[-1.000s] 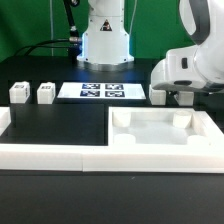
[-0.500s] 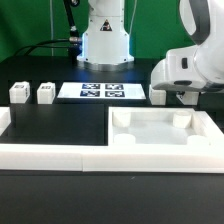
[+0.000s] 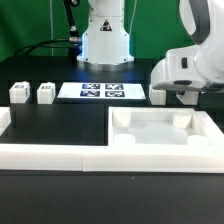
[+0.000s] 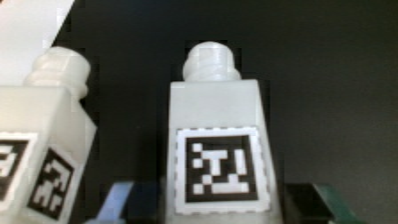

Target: Assemble square table

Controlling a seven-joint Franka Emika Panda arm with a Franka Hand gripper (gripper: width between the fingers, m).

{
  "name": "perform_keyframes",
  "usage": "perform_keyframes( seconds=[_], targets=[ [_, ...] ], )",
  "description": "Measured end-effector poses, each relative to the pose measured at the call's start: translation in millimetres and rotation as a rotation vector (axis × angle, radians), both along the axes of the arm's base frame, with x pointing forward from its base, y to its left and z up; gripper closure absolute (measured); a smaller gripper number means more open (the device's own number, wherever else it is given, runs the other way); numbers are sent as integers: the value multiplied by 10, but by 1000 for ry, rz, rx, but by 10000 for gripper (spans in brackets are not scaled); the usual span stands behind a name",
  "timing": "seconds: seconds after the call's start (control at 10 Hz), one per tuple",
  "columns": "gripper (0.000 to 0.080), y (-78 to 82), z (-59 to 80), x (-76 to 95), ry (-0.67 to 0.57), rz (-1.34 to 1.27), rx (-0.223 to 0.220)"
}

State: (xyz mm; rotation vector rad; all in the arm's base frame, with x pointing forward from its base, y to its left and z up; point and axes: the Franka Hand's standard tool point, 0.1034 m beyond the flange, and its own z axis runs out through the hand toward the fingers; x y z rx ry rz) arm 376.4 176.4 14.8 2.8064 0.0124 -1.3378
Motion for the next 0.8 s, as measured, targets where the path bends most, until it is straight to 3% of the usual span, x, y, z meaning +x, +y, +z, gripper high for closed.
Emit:
perform_keyframes(
  seconds=[0.1,0.3,0.4,0.6,0.7,0.8],
  targets=[
    [509,-134,252,148,7,47,58],
    [509,-370,696,402,-46,5,89],
    [509,-437,884,426,-55,13,91],
    [508,-388,794,533,-205,5,100],
    [508,-403,816,555,-278,2,101],
    [508,-451,873,697,-330,16,126]
  ],
)
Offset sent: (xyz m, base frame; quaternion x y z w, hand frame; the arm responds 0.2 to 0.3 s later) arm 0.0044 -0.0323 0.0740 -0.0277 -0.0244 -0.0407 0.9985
